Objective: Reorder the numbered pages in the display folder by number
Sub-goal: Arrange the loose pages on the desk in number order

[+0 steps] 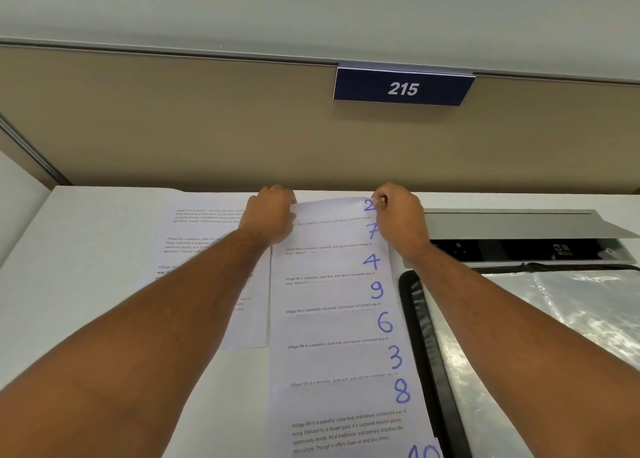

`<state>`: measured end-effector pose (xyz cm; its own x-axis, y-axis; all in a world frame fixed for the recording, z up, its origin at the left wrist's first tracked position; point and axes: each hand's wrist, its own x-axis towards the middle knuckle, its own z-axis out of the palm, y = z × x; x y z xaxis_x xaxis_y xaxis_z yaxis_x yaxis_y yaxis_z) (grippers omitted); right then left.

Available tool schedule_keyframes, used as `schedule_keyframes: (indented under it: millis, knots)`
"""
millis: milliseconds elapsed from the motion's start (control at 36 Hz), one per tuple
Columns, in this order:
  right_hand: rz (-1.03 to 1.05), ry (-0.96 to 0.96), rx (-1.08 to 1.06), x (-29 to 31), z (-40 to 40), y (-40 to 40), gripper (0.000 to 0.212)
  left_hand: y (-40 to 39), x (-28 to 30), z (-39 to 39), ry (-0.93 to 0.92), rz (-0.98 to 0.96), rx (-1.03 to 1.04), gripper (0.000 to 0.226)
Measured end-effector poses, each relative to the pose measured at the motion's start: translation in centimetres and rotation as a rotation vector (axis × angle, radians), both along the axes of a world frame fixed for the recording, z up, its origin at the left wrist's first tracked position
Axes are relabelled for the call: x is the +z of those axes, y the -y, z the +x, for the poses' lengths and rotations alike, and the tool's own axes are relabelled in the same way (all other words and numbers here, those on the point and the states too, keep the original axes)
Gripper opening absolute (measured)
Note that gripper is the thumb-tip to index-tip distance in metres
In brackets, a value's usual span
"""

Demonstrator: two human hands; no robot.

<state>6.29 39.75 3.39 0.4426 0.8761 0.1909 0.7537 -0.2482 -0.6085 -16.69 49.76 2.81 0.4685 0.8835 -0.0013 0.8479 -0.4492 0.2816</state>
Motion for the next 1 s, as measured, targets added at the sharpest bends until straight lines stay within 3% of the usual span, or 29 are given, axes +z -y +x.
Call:
schedule_keyframes:
  millis: [167, 361, 472, 667, 833, 917, 1000]
  knots:
    - [0.058, -0.051, -0.006, 1.6, 0.1, 1.2, 0.015, 0.6, 1.8, -0.4, 0.171, -0.049, 0.078, 0.021]
    - [0.090, -0.046, -0.023, 4.3, 0.1, 2.4, 0.013, 1.5, 4.4, -0.6, 0.386, -0.104, 0.150, 0.033]
    - [0.138, -0.047, -0.050, 6.3, 0.1, 3.0, 0.011, 1.9, 5.7, -0.8, 0.559, -0.153, 0.212, 0.017]
    - [0.266, -0.150, -0.125, 10.9, -0.5, 4.0, 0.007, 3.9, 8.1, -1.3, 0.819, -0.387, 0.161, 0.032]
    - [0.432, -0.144, -0.131, 15.4, -1.3, 5.1, 0.006, 6.5, 9.8, -1.8, 0.931, -0.408, 0.127, 0.029]
    - [0.506, -0.220, -0.133, 17.3, -1.6, 5.5, 0.006, 7.2, 11.3, -2.1, 1.001, -0.390, 0.124, 0.027]
    - [0.489, -0.370, -0.119, 18.6, -1.5, 5.8, 0.022, 7.7, 13.6, -2.6, 1.053, -0.377, 0.111, 0.022]
